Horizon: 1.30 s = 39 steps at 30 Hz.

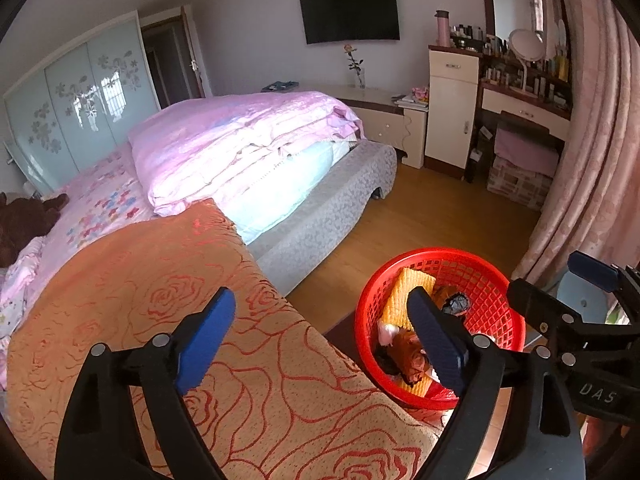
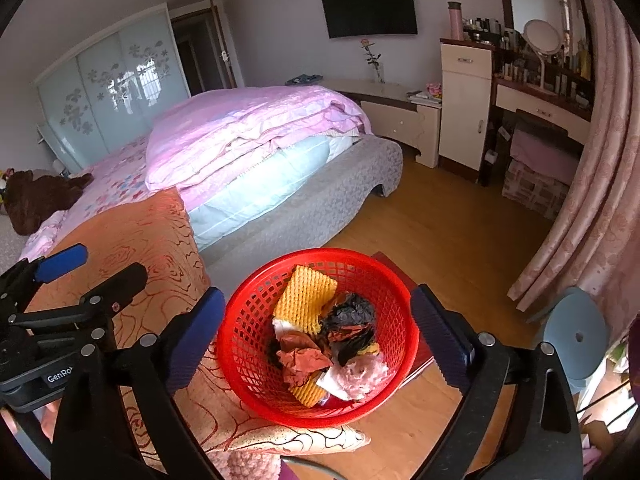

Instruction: Collect trash

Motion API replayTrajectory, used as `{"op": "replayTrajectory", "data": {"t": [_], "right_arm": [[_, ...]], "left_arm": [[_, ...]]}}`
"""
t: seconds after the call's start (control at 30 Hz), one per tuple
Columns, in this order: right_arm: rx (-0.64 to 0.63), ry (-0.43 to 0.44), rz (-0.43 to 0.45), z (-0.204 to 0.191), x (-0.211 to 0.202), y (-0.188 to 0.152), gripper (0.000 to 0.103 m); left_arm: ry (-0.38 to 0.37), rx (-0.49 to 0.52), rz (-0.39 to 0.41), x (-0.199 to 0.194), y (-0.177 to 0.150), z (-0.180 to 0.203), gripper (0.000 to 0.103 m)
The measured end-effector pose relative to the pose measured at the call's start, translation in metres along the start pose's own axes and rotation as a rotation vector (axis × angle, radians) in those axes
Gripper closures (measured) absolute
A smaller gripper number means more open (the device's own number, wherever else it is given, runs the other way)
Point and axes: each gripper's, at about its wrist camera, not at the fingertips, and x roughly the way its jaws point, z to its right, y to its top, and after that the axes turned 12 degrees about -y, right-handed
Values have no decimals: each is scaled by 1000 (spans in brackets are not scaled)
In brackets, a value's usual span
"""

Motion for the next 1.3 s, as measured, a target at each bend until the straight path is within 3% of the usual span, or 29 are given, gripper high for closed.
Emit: {"op": "replayTrajectory", "data": {"t": [0.33, 1.3], "right_arm": [[-9, -27, 31, -7, -12, -12, 7], [27, -57, 38, 2, -12, -11, 7]], "left_arm": [[17, -12, 7, -10, -4, -5, 16], [28, -66, 26, -23, -9, -18, 15]]}}
